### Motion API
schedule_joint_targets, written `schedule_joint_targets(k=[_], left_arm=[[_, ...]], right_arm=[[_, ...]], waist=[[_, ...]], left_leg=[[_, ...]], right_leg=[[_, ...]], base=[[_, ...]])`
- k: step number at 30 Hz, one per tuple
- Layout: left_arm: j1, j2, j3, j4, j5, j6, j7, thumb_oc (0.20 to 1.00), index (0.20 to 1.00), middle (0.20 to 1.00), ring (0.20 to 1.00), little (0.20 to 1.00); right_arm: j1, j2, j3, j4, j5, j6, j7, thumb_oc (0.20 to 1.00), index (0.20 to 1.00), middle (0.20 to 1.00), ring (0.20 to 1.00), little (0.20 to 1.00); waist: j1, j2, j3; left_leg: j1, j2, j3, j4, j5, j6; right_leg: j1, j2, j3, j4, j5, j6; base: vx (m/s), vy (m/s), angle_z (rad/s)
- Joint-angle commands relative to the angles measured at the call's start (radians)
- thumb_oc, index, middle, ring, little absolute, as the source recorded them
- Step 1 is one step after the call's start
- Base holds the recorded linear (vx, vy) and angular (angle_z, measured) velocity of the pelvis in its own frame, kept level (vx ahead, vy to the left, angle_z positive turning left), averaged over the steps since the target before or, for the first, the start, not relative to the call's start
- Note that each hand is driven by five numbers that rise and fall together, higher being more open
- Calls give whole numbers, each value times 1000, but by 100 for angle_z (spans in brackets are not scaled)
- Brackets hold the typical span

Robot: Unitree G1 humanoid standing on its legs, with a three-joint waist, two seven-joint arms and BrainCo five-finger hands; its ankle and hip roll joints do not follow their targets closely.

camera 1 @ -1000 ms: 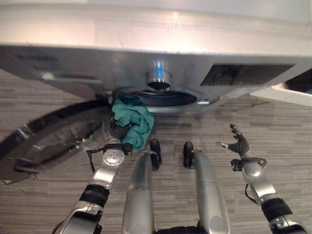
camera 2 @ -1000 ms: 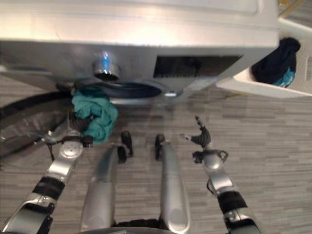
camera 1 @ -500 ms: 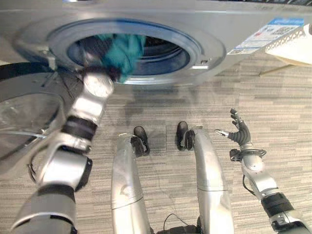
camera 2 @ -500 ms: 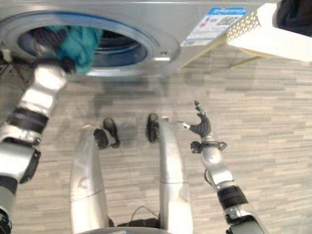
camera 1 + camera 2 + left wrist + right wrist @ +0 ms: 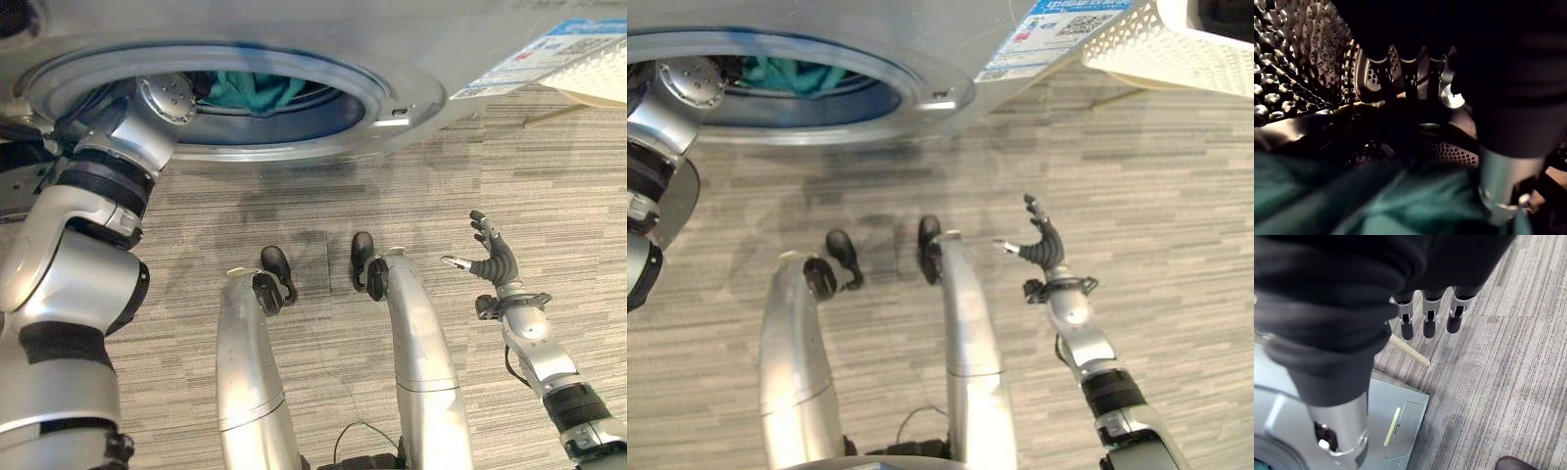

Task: Grab the laundry basket,head to the washer,open it,put in the laundry and shut it.

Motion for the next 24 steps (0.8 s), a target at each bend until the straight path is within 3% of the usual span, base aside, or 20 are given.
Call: schedule_joint_targets(k=[1, 5, 6, 11, 13, 15, 19, 21, 23, 24], left_arm=[[92, -36, 90, 12, -2, -29, 2, 1000, 1000, 1000, 1000, 1000], [158, -45, 129, -66, -11, -48, 12, 1000, 1000, 1000, 1000, 1000], [316, -86, 231, -157, -99, -66, 0, 1000, 1000, 1000, 1000, 1000], [604, -181, 367, -318, -186, -83, -59, 1000, 1000, 1000, 1000, 1000], [801, -280, 436, -389, -209, -83, -85, 1000, 1000, 1000, 1000, 1000], [1008, -347, 470, -422, -218, -87, -130, 1000, 1000, 1000, 1000, 1000], [1152, -375, 493, -435, -234, -93, -167, 1000, 1000, 1000, 1000, 1000], [1276, -390, 512, -420, -251, -91, -204, 1000, 1000, 1000, 1000, 1000], [1309, -391, 521, -410, -254, -88, -212, 1000, 1000, 1000, 1000, 1000], [1362, -401, 541, -389, -273, -86, -226, 1000, 1000, 1000, 1000, 1000]], right_arm=[[88, 5, 17, -19, 42, -27, 6, 1000, 1000, 1000, 1000, 1000], [89, 8, 24, -11, 43, -29, 4, 1000, 1000, 1000, 1000, 1000], [86, 29, 22, 4, 33, -11, -4, 1000, 1000, 1000, 1000, 1000], [85, 56, 10, 24, 10, 31, -9, 1000, 1000, 1000, 1000, 1000], [79, 71, 3, 53, -13, 56, -20, 1000, 1000, 1000, 1000, 1000], [86, 81, -8, 98, -27, 70, -9, 1000, 1000, 1000, 1000, 1000], [123, 77, -13, 116, -44, 77, 5, 1000, 1000, 1000, 1000, 1000], [161, 82, -24, 161, -59, 85, 21, 1000, 1000, 1000, 1000, 1000], [170, 85, -24, 181, -67, 86, 23, 1000, 1000, 1000, 1000, 1000], [186, 95, -34, 212, -67, 90, 27, 1000, 1000, 1000, 1000, 1000]], waist=[[-38, 49, -184], [-29, 49, -195], [-11, 45, -204], [14, 43, -209], [31, 42, -208], [58, 37, -208], [72, 32, -199], [80, 29, -194], [82, 27, -194], [86, 25, -204]], left_leg=[[-34, -14, -89, -25, -11, 10], [-1, -23, -88, -69, 3, 0], [52, -28, -86, -121, 15, -8], [158, -35, -73, -234, 47, -25], [262, -41, -61, -332, 76, -39], [446, -52, -53, -499, 126, -53], [605, -62, -50, -633, 169, -66], [776, -67, -47, -780, 218, -80], [831, -66, -44, -831, 237, -85], [914, -71, -41, -932, 305, -85]], right_leg=[[18, -6, 29, -151, 36, 62], [54, -15, 24, -177, 35, 62], [105, -22, 17, -218, 39, 62], [206, -29, 5, -312, 54, 62], [300, -34, -5, -388, 73, 69], [467, -40, -30, -511, 101, 78], [629, -43, -55, -631, 124, 84], [795, -40, -77, -762, 154, 92], [851, -38, -81, -803, 165, 94], [935, -35, -98, -898, 218, 95]], base=[[-20, -40, 26], [-21, -26, 17], [-30, -14, 12], [-42, -11, 12], [-36, -45, 24], [23, -66, 21], [44, -84, 18], [118, -108, 15], [60, -78, 12], [39, -70, 3]])
